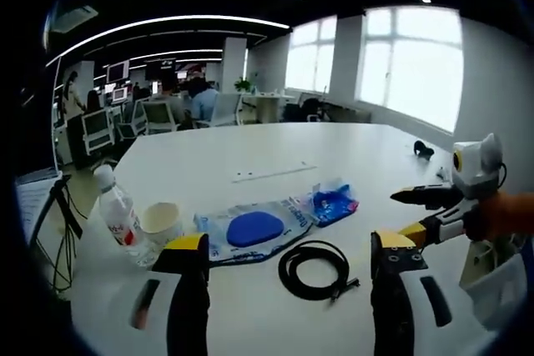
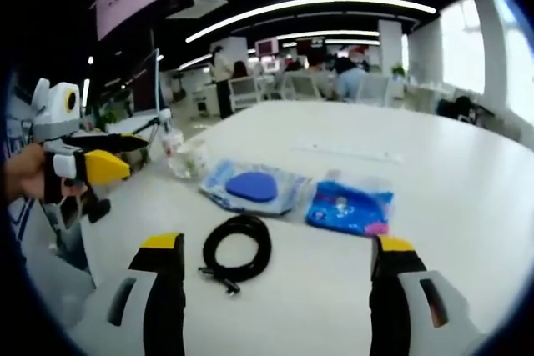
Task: Arrange the tabletop items into an orderly group along one side of the table until the central work area is clear of visible clutter.
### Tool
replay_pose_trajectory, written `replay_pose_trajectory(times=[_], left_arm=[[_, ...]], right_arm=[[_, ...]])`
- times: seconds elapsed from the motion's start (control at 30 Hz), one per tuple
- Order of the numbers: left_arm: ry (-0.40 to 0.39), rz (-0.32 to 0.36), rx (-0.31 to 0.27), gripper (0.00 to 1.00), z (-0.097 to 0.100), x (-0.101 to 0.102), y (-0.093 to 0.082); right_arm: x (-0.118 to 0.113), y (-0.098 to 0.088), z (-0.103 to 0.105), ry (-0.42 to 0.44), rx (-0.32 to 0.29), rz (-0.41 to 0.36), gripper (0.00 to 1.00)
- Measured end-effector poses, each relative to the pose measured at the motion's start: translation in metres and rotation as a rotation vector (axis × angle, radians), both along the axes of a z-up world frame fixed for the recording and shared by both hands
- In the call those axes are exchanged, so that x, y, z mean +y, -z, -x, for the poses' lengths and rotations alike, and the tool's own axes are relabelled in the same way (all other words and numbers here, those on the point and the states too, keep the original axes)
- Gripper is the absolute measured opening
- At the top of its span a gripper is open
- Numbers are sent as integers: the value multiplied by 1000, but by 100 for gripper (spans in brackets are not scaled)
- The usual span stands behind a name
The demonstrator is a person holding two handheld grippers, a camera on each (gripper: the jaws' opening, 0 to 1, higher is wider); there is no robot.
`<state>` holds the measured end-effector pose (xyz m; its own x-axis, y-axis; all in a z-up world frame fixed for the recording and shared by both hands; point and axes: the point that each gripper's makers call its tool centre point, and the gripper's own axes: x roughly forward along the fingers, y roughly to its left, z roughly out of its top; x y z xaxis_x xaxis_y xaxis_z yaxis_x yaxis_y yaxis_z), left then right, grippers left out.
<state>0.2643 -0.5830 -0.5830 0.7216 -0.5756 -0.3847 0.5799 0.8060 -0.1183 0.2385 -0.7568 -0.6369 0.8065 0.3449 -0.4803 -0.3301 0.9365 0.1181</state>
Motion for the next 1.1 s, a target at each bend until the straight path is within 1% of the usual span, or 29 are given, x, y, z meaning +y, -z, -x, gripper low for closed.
replay_pose_trajectory(times=[0.07,0.17,0.27,0.33,0.4,0.43,0.5,0.53,0.6,0.73,0.97,1.1], left_arm=[[-3,-2,6,81,3,2,2],[-3,-10,8,82,8,4,3],[13,-45,-4,84,13,5,5],[20,-53,-8,87,16,5,5],[26,-70,-6,87,18,7,6],[26,-72,-5,88,20,7,6],[26,-71,-6,89,22,9,6],[34,-70,-2,91,24,9,7],[40,-73,7,95,27,9,9],[44,-82,15,96,34,13,13],[42,-73,29,100,43,18,15],[54,-89,28,100,49,22,13]], right_arm=[[-1,-1,3,2,-2,-1,96],[0,2,8,3,33,-24,100],[1,1,12,-7,43,-31,100],[4,3,17,-12,71,-48,100],[4,2,19,-14,75,-50,100],[3,1,20,-11,78,-50,100],[2,1,24,2,102,-77,100],[1,-1,24,7,89,-90,100],[0,-3,26,6,83,-89,100],[-2,-1,32,3,87,-75,100],[-9,1,48,10,89,-82,100],[-13,1,58,21,86,-93,100]])
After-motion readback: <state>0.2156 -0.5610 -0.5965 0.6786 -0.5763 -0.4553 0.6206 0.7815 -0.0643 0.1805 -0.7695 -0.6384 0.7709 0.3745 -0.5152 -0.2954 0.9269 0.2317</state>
